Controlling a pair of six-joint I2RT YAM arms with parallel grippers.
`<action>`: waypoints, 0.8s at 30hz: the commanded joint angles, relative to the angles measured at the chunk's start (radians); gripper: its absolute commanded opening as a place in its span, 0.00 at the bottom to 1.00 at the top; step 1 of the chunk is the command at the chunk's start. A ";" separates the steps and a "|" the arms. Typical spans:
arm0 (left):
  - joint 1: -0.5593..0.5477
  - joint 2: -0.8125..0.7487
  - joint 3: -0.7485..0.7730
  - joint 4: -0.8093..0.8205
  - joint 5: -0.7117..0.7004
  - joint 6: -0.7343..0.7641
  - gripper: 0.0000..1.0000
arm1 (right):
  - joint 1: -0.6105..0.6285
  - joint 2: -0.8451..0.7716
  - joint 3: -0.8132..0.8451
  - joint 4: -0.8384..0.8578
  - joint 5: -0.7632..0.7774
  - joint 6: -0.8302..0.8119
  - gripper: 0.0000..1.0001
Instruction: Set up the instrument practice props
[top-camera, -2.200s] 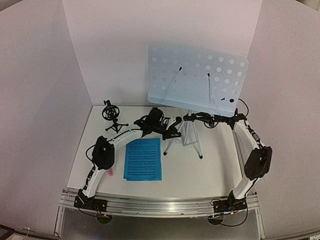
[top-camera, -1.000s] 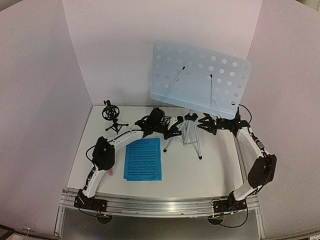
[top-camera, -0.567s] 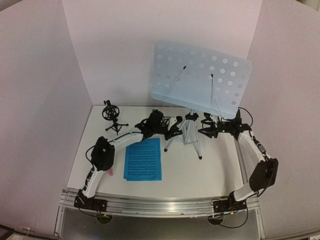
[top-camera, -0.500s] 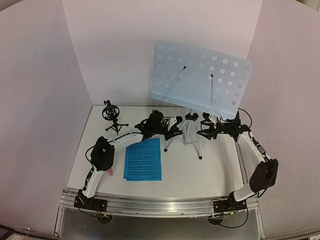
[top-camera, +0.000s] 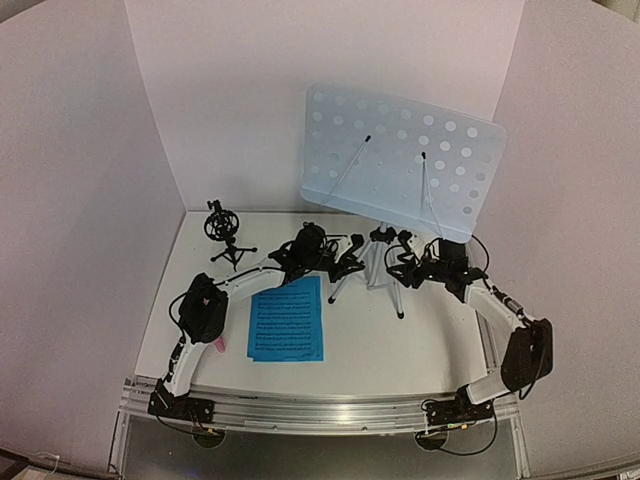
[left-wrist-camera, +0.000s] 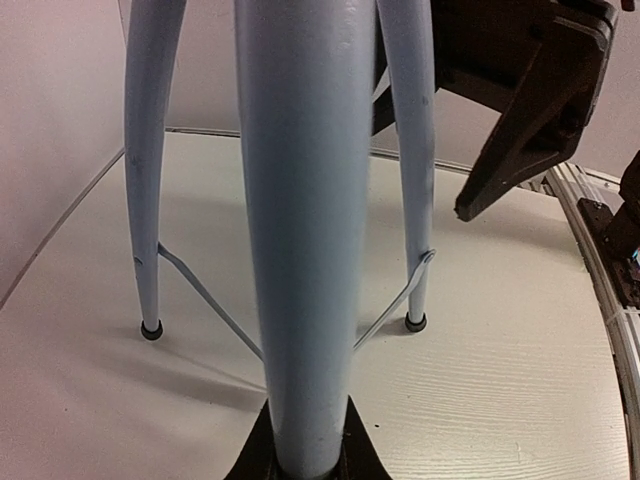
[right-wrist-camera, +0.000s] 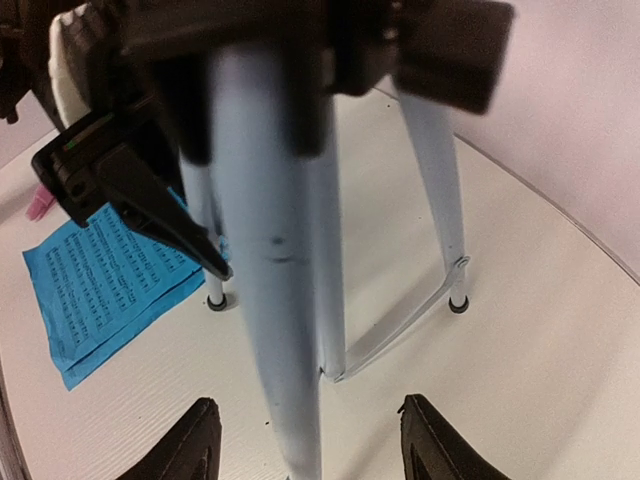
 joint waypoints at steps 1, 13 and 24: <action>0.014 -0.021 -0.005 -0.088 -0.002 -0.021 0.00 | 0.007 0.052 0.019 0.063 0.042 0.097 0.56; 0.013 -0.008 0.051 -0.134 0.013 -0.147 0.00 | 0.006 0.135 0.085 0.057 0.108 0.046 0.41; 0.011 0.010 0.073 -0.162 0.004 -0.151 0.01 | 0.000 0.161 0.118 0.025 0.134 0.018 0.39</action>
